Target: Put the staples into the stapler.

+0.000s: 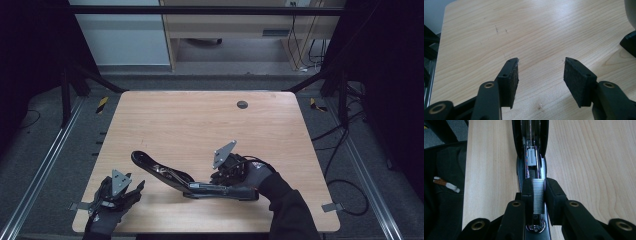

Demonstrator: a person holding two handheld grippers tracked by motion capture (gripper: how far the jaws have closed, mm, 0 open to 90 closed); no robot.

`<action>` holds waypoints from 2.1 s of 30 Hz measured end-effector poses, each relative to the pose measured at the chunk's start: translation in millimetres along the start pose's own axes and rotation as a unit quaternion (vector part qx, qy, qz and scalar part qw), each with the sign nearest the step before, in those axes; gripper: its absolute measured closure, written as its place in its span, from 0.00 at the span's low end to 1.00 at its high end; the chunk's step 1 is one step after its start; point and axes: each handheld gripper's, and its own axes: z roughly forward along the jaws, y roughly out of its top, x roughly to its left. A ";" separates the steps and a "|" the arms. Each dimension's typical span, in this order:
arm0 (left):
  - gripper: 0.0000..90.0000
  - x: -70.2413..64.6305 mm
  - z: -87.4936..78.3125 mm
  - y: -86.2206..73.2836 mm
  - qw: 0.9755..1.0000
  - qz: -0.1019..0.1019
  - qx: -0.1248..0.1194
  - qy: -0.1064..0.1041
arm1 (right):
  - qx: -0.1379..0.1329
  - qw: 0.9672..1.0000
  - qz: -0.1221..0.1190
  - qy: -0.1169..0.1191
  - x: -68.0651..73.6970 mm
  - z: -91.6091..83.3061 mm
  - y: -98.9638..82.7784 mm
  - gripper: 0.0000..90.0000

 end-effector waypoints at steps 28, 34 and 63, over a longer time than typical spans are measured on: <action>0.50 -0.6 -0.5 0.1 1.000 0.003 -0.001 -0.001 | 0.016 1.000 -0.008 0.006 -0.6 13.9 -5.5 0.87; 0.51 -0.4 -0.2 0.0 1.000 0.004 0.000 -0.001 | 0.022 1.000 -0.009 0.011 -1.4 17.4 -6.6 0.87; 0.51 -0.3 -0.2 0.1 1.000 0.004 0.001 -0.001 | 0.019 1.000 -0.011 -0.007 -1.1 17.9 -8.8 0.75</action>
